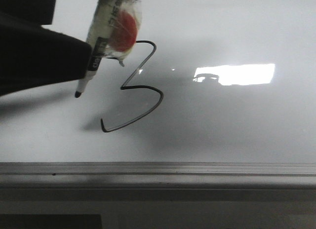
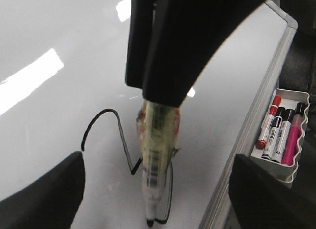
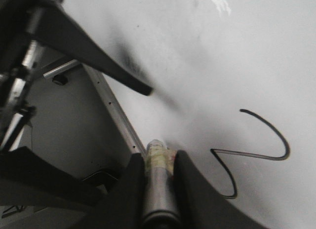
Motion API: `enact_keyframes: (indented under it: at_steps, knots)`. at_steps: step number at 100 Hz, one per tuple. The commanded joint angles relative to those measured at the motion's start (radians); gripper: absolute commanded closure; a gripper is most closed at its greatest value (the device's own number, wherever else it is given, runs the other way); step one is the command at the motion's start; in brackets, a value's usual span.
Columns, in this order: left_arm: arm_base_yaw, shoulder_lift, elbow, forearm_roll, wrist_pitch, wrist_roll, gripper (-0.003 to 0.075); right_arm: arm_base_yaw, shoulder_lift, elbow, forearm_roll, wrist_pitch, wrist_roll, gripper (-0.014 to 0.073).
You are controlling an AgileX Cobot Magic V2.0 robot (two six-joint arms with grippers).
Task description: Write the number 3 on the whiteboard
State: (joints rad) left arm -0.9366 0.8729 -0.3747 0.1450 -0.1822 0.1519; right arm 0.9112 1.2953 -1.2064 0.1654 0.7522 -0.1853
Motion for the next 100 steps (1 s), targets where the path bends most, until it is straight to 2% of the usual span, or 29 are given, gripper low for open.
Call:
enact_keyframes:
  at_steps: [1,15,22,29,34,38,64,71,76,81,88,93,100]
  knots:
    - [-0.008,0.052,-0.034,-0.042,-0.131,-0.011,0.0200,0.023,-0.031,-0.032,0.004,-0.055,-0.012,0.0658]
    - [-0.008,0.112,-0.034,-0.101,-0.133,-0.011,0.0281,0.039,-0.037,-0.032,0.004,-0.055,-0.012,0.0658]
    - [-0.008,0.124,-0.034,-0.145,-0.136,-0.011,0.0371,0.039,-0.037,-0.032,0.004,-0.044,-0.012,0.0658]
    - [-0.008,0.124,-0.034,-0.153,-0.138,-0.011,0.0517,0.039,-0.037,-0.032,0.004,-0.035,-0.012,0.0658]
    - [-0.008,0.124,-0.034,-0.153,-0.138,-0.011,0.0659,0.039,-0.037,-0.032,0.004,-0.033,-0.012,0.0658]
    - [-0.008,0.124,-0.034,-0.145,-0.138,-0.011,0.0745,0.039,-0.037,-0.032,0.004,-0.033,-0.012,0.0658]
    - [-0.008,0.124,-0.034,-0.150,-0.136,-0.011,0.0741,0.039,-0.037,-0.032,0.004,-0.056,-0.012,0.0641]
    - [-0.008,0.124,-0.034,-0.161,-0.126,-0.011,0.0741,0.039,-0.037,-0.032,0.004,-0.059,-0.031,0.0525]
    - [-0.008,0.124,-0.034,-0.173,-0.116,-0.011,0.0741,0.039,-0.037,-0.032,0.002,-0.061,-0.035,0.0379]
    - [-0.008,0.124,-0.034,-0.201,-0.109,-0.019,0.0741,0.035,-0.037,-0.032,-0.008,-0.065,-0.035,0.0186]
    - [-0.008,0.124,-0.034,-0.291,-0.087,-0.019,0.0741,0.033,-0.040,-0.032,-0.041,-0.071,-0.035,0.0000]
    - [-0.008,0.124,-0.034,-0.394,-0.063,-0.019,0.0741,0.026,-0.048,-0.032,-0.061,-0.069,-0.033,-0.0057]
    - [-0.006,0.124,-0.034,-0.597,-0.027,-0.019,0.0741,0.013,-0.061,-0.032,-0.061,-0.068,-0.033,-0.0058]
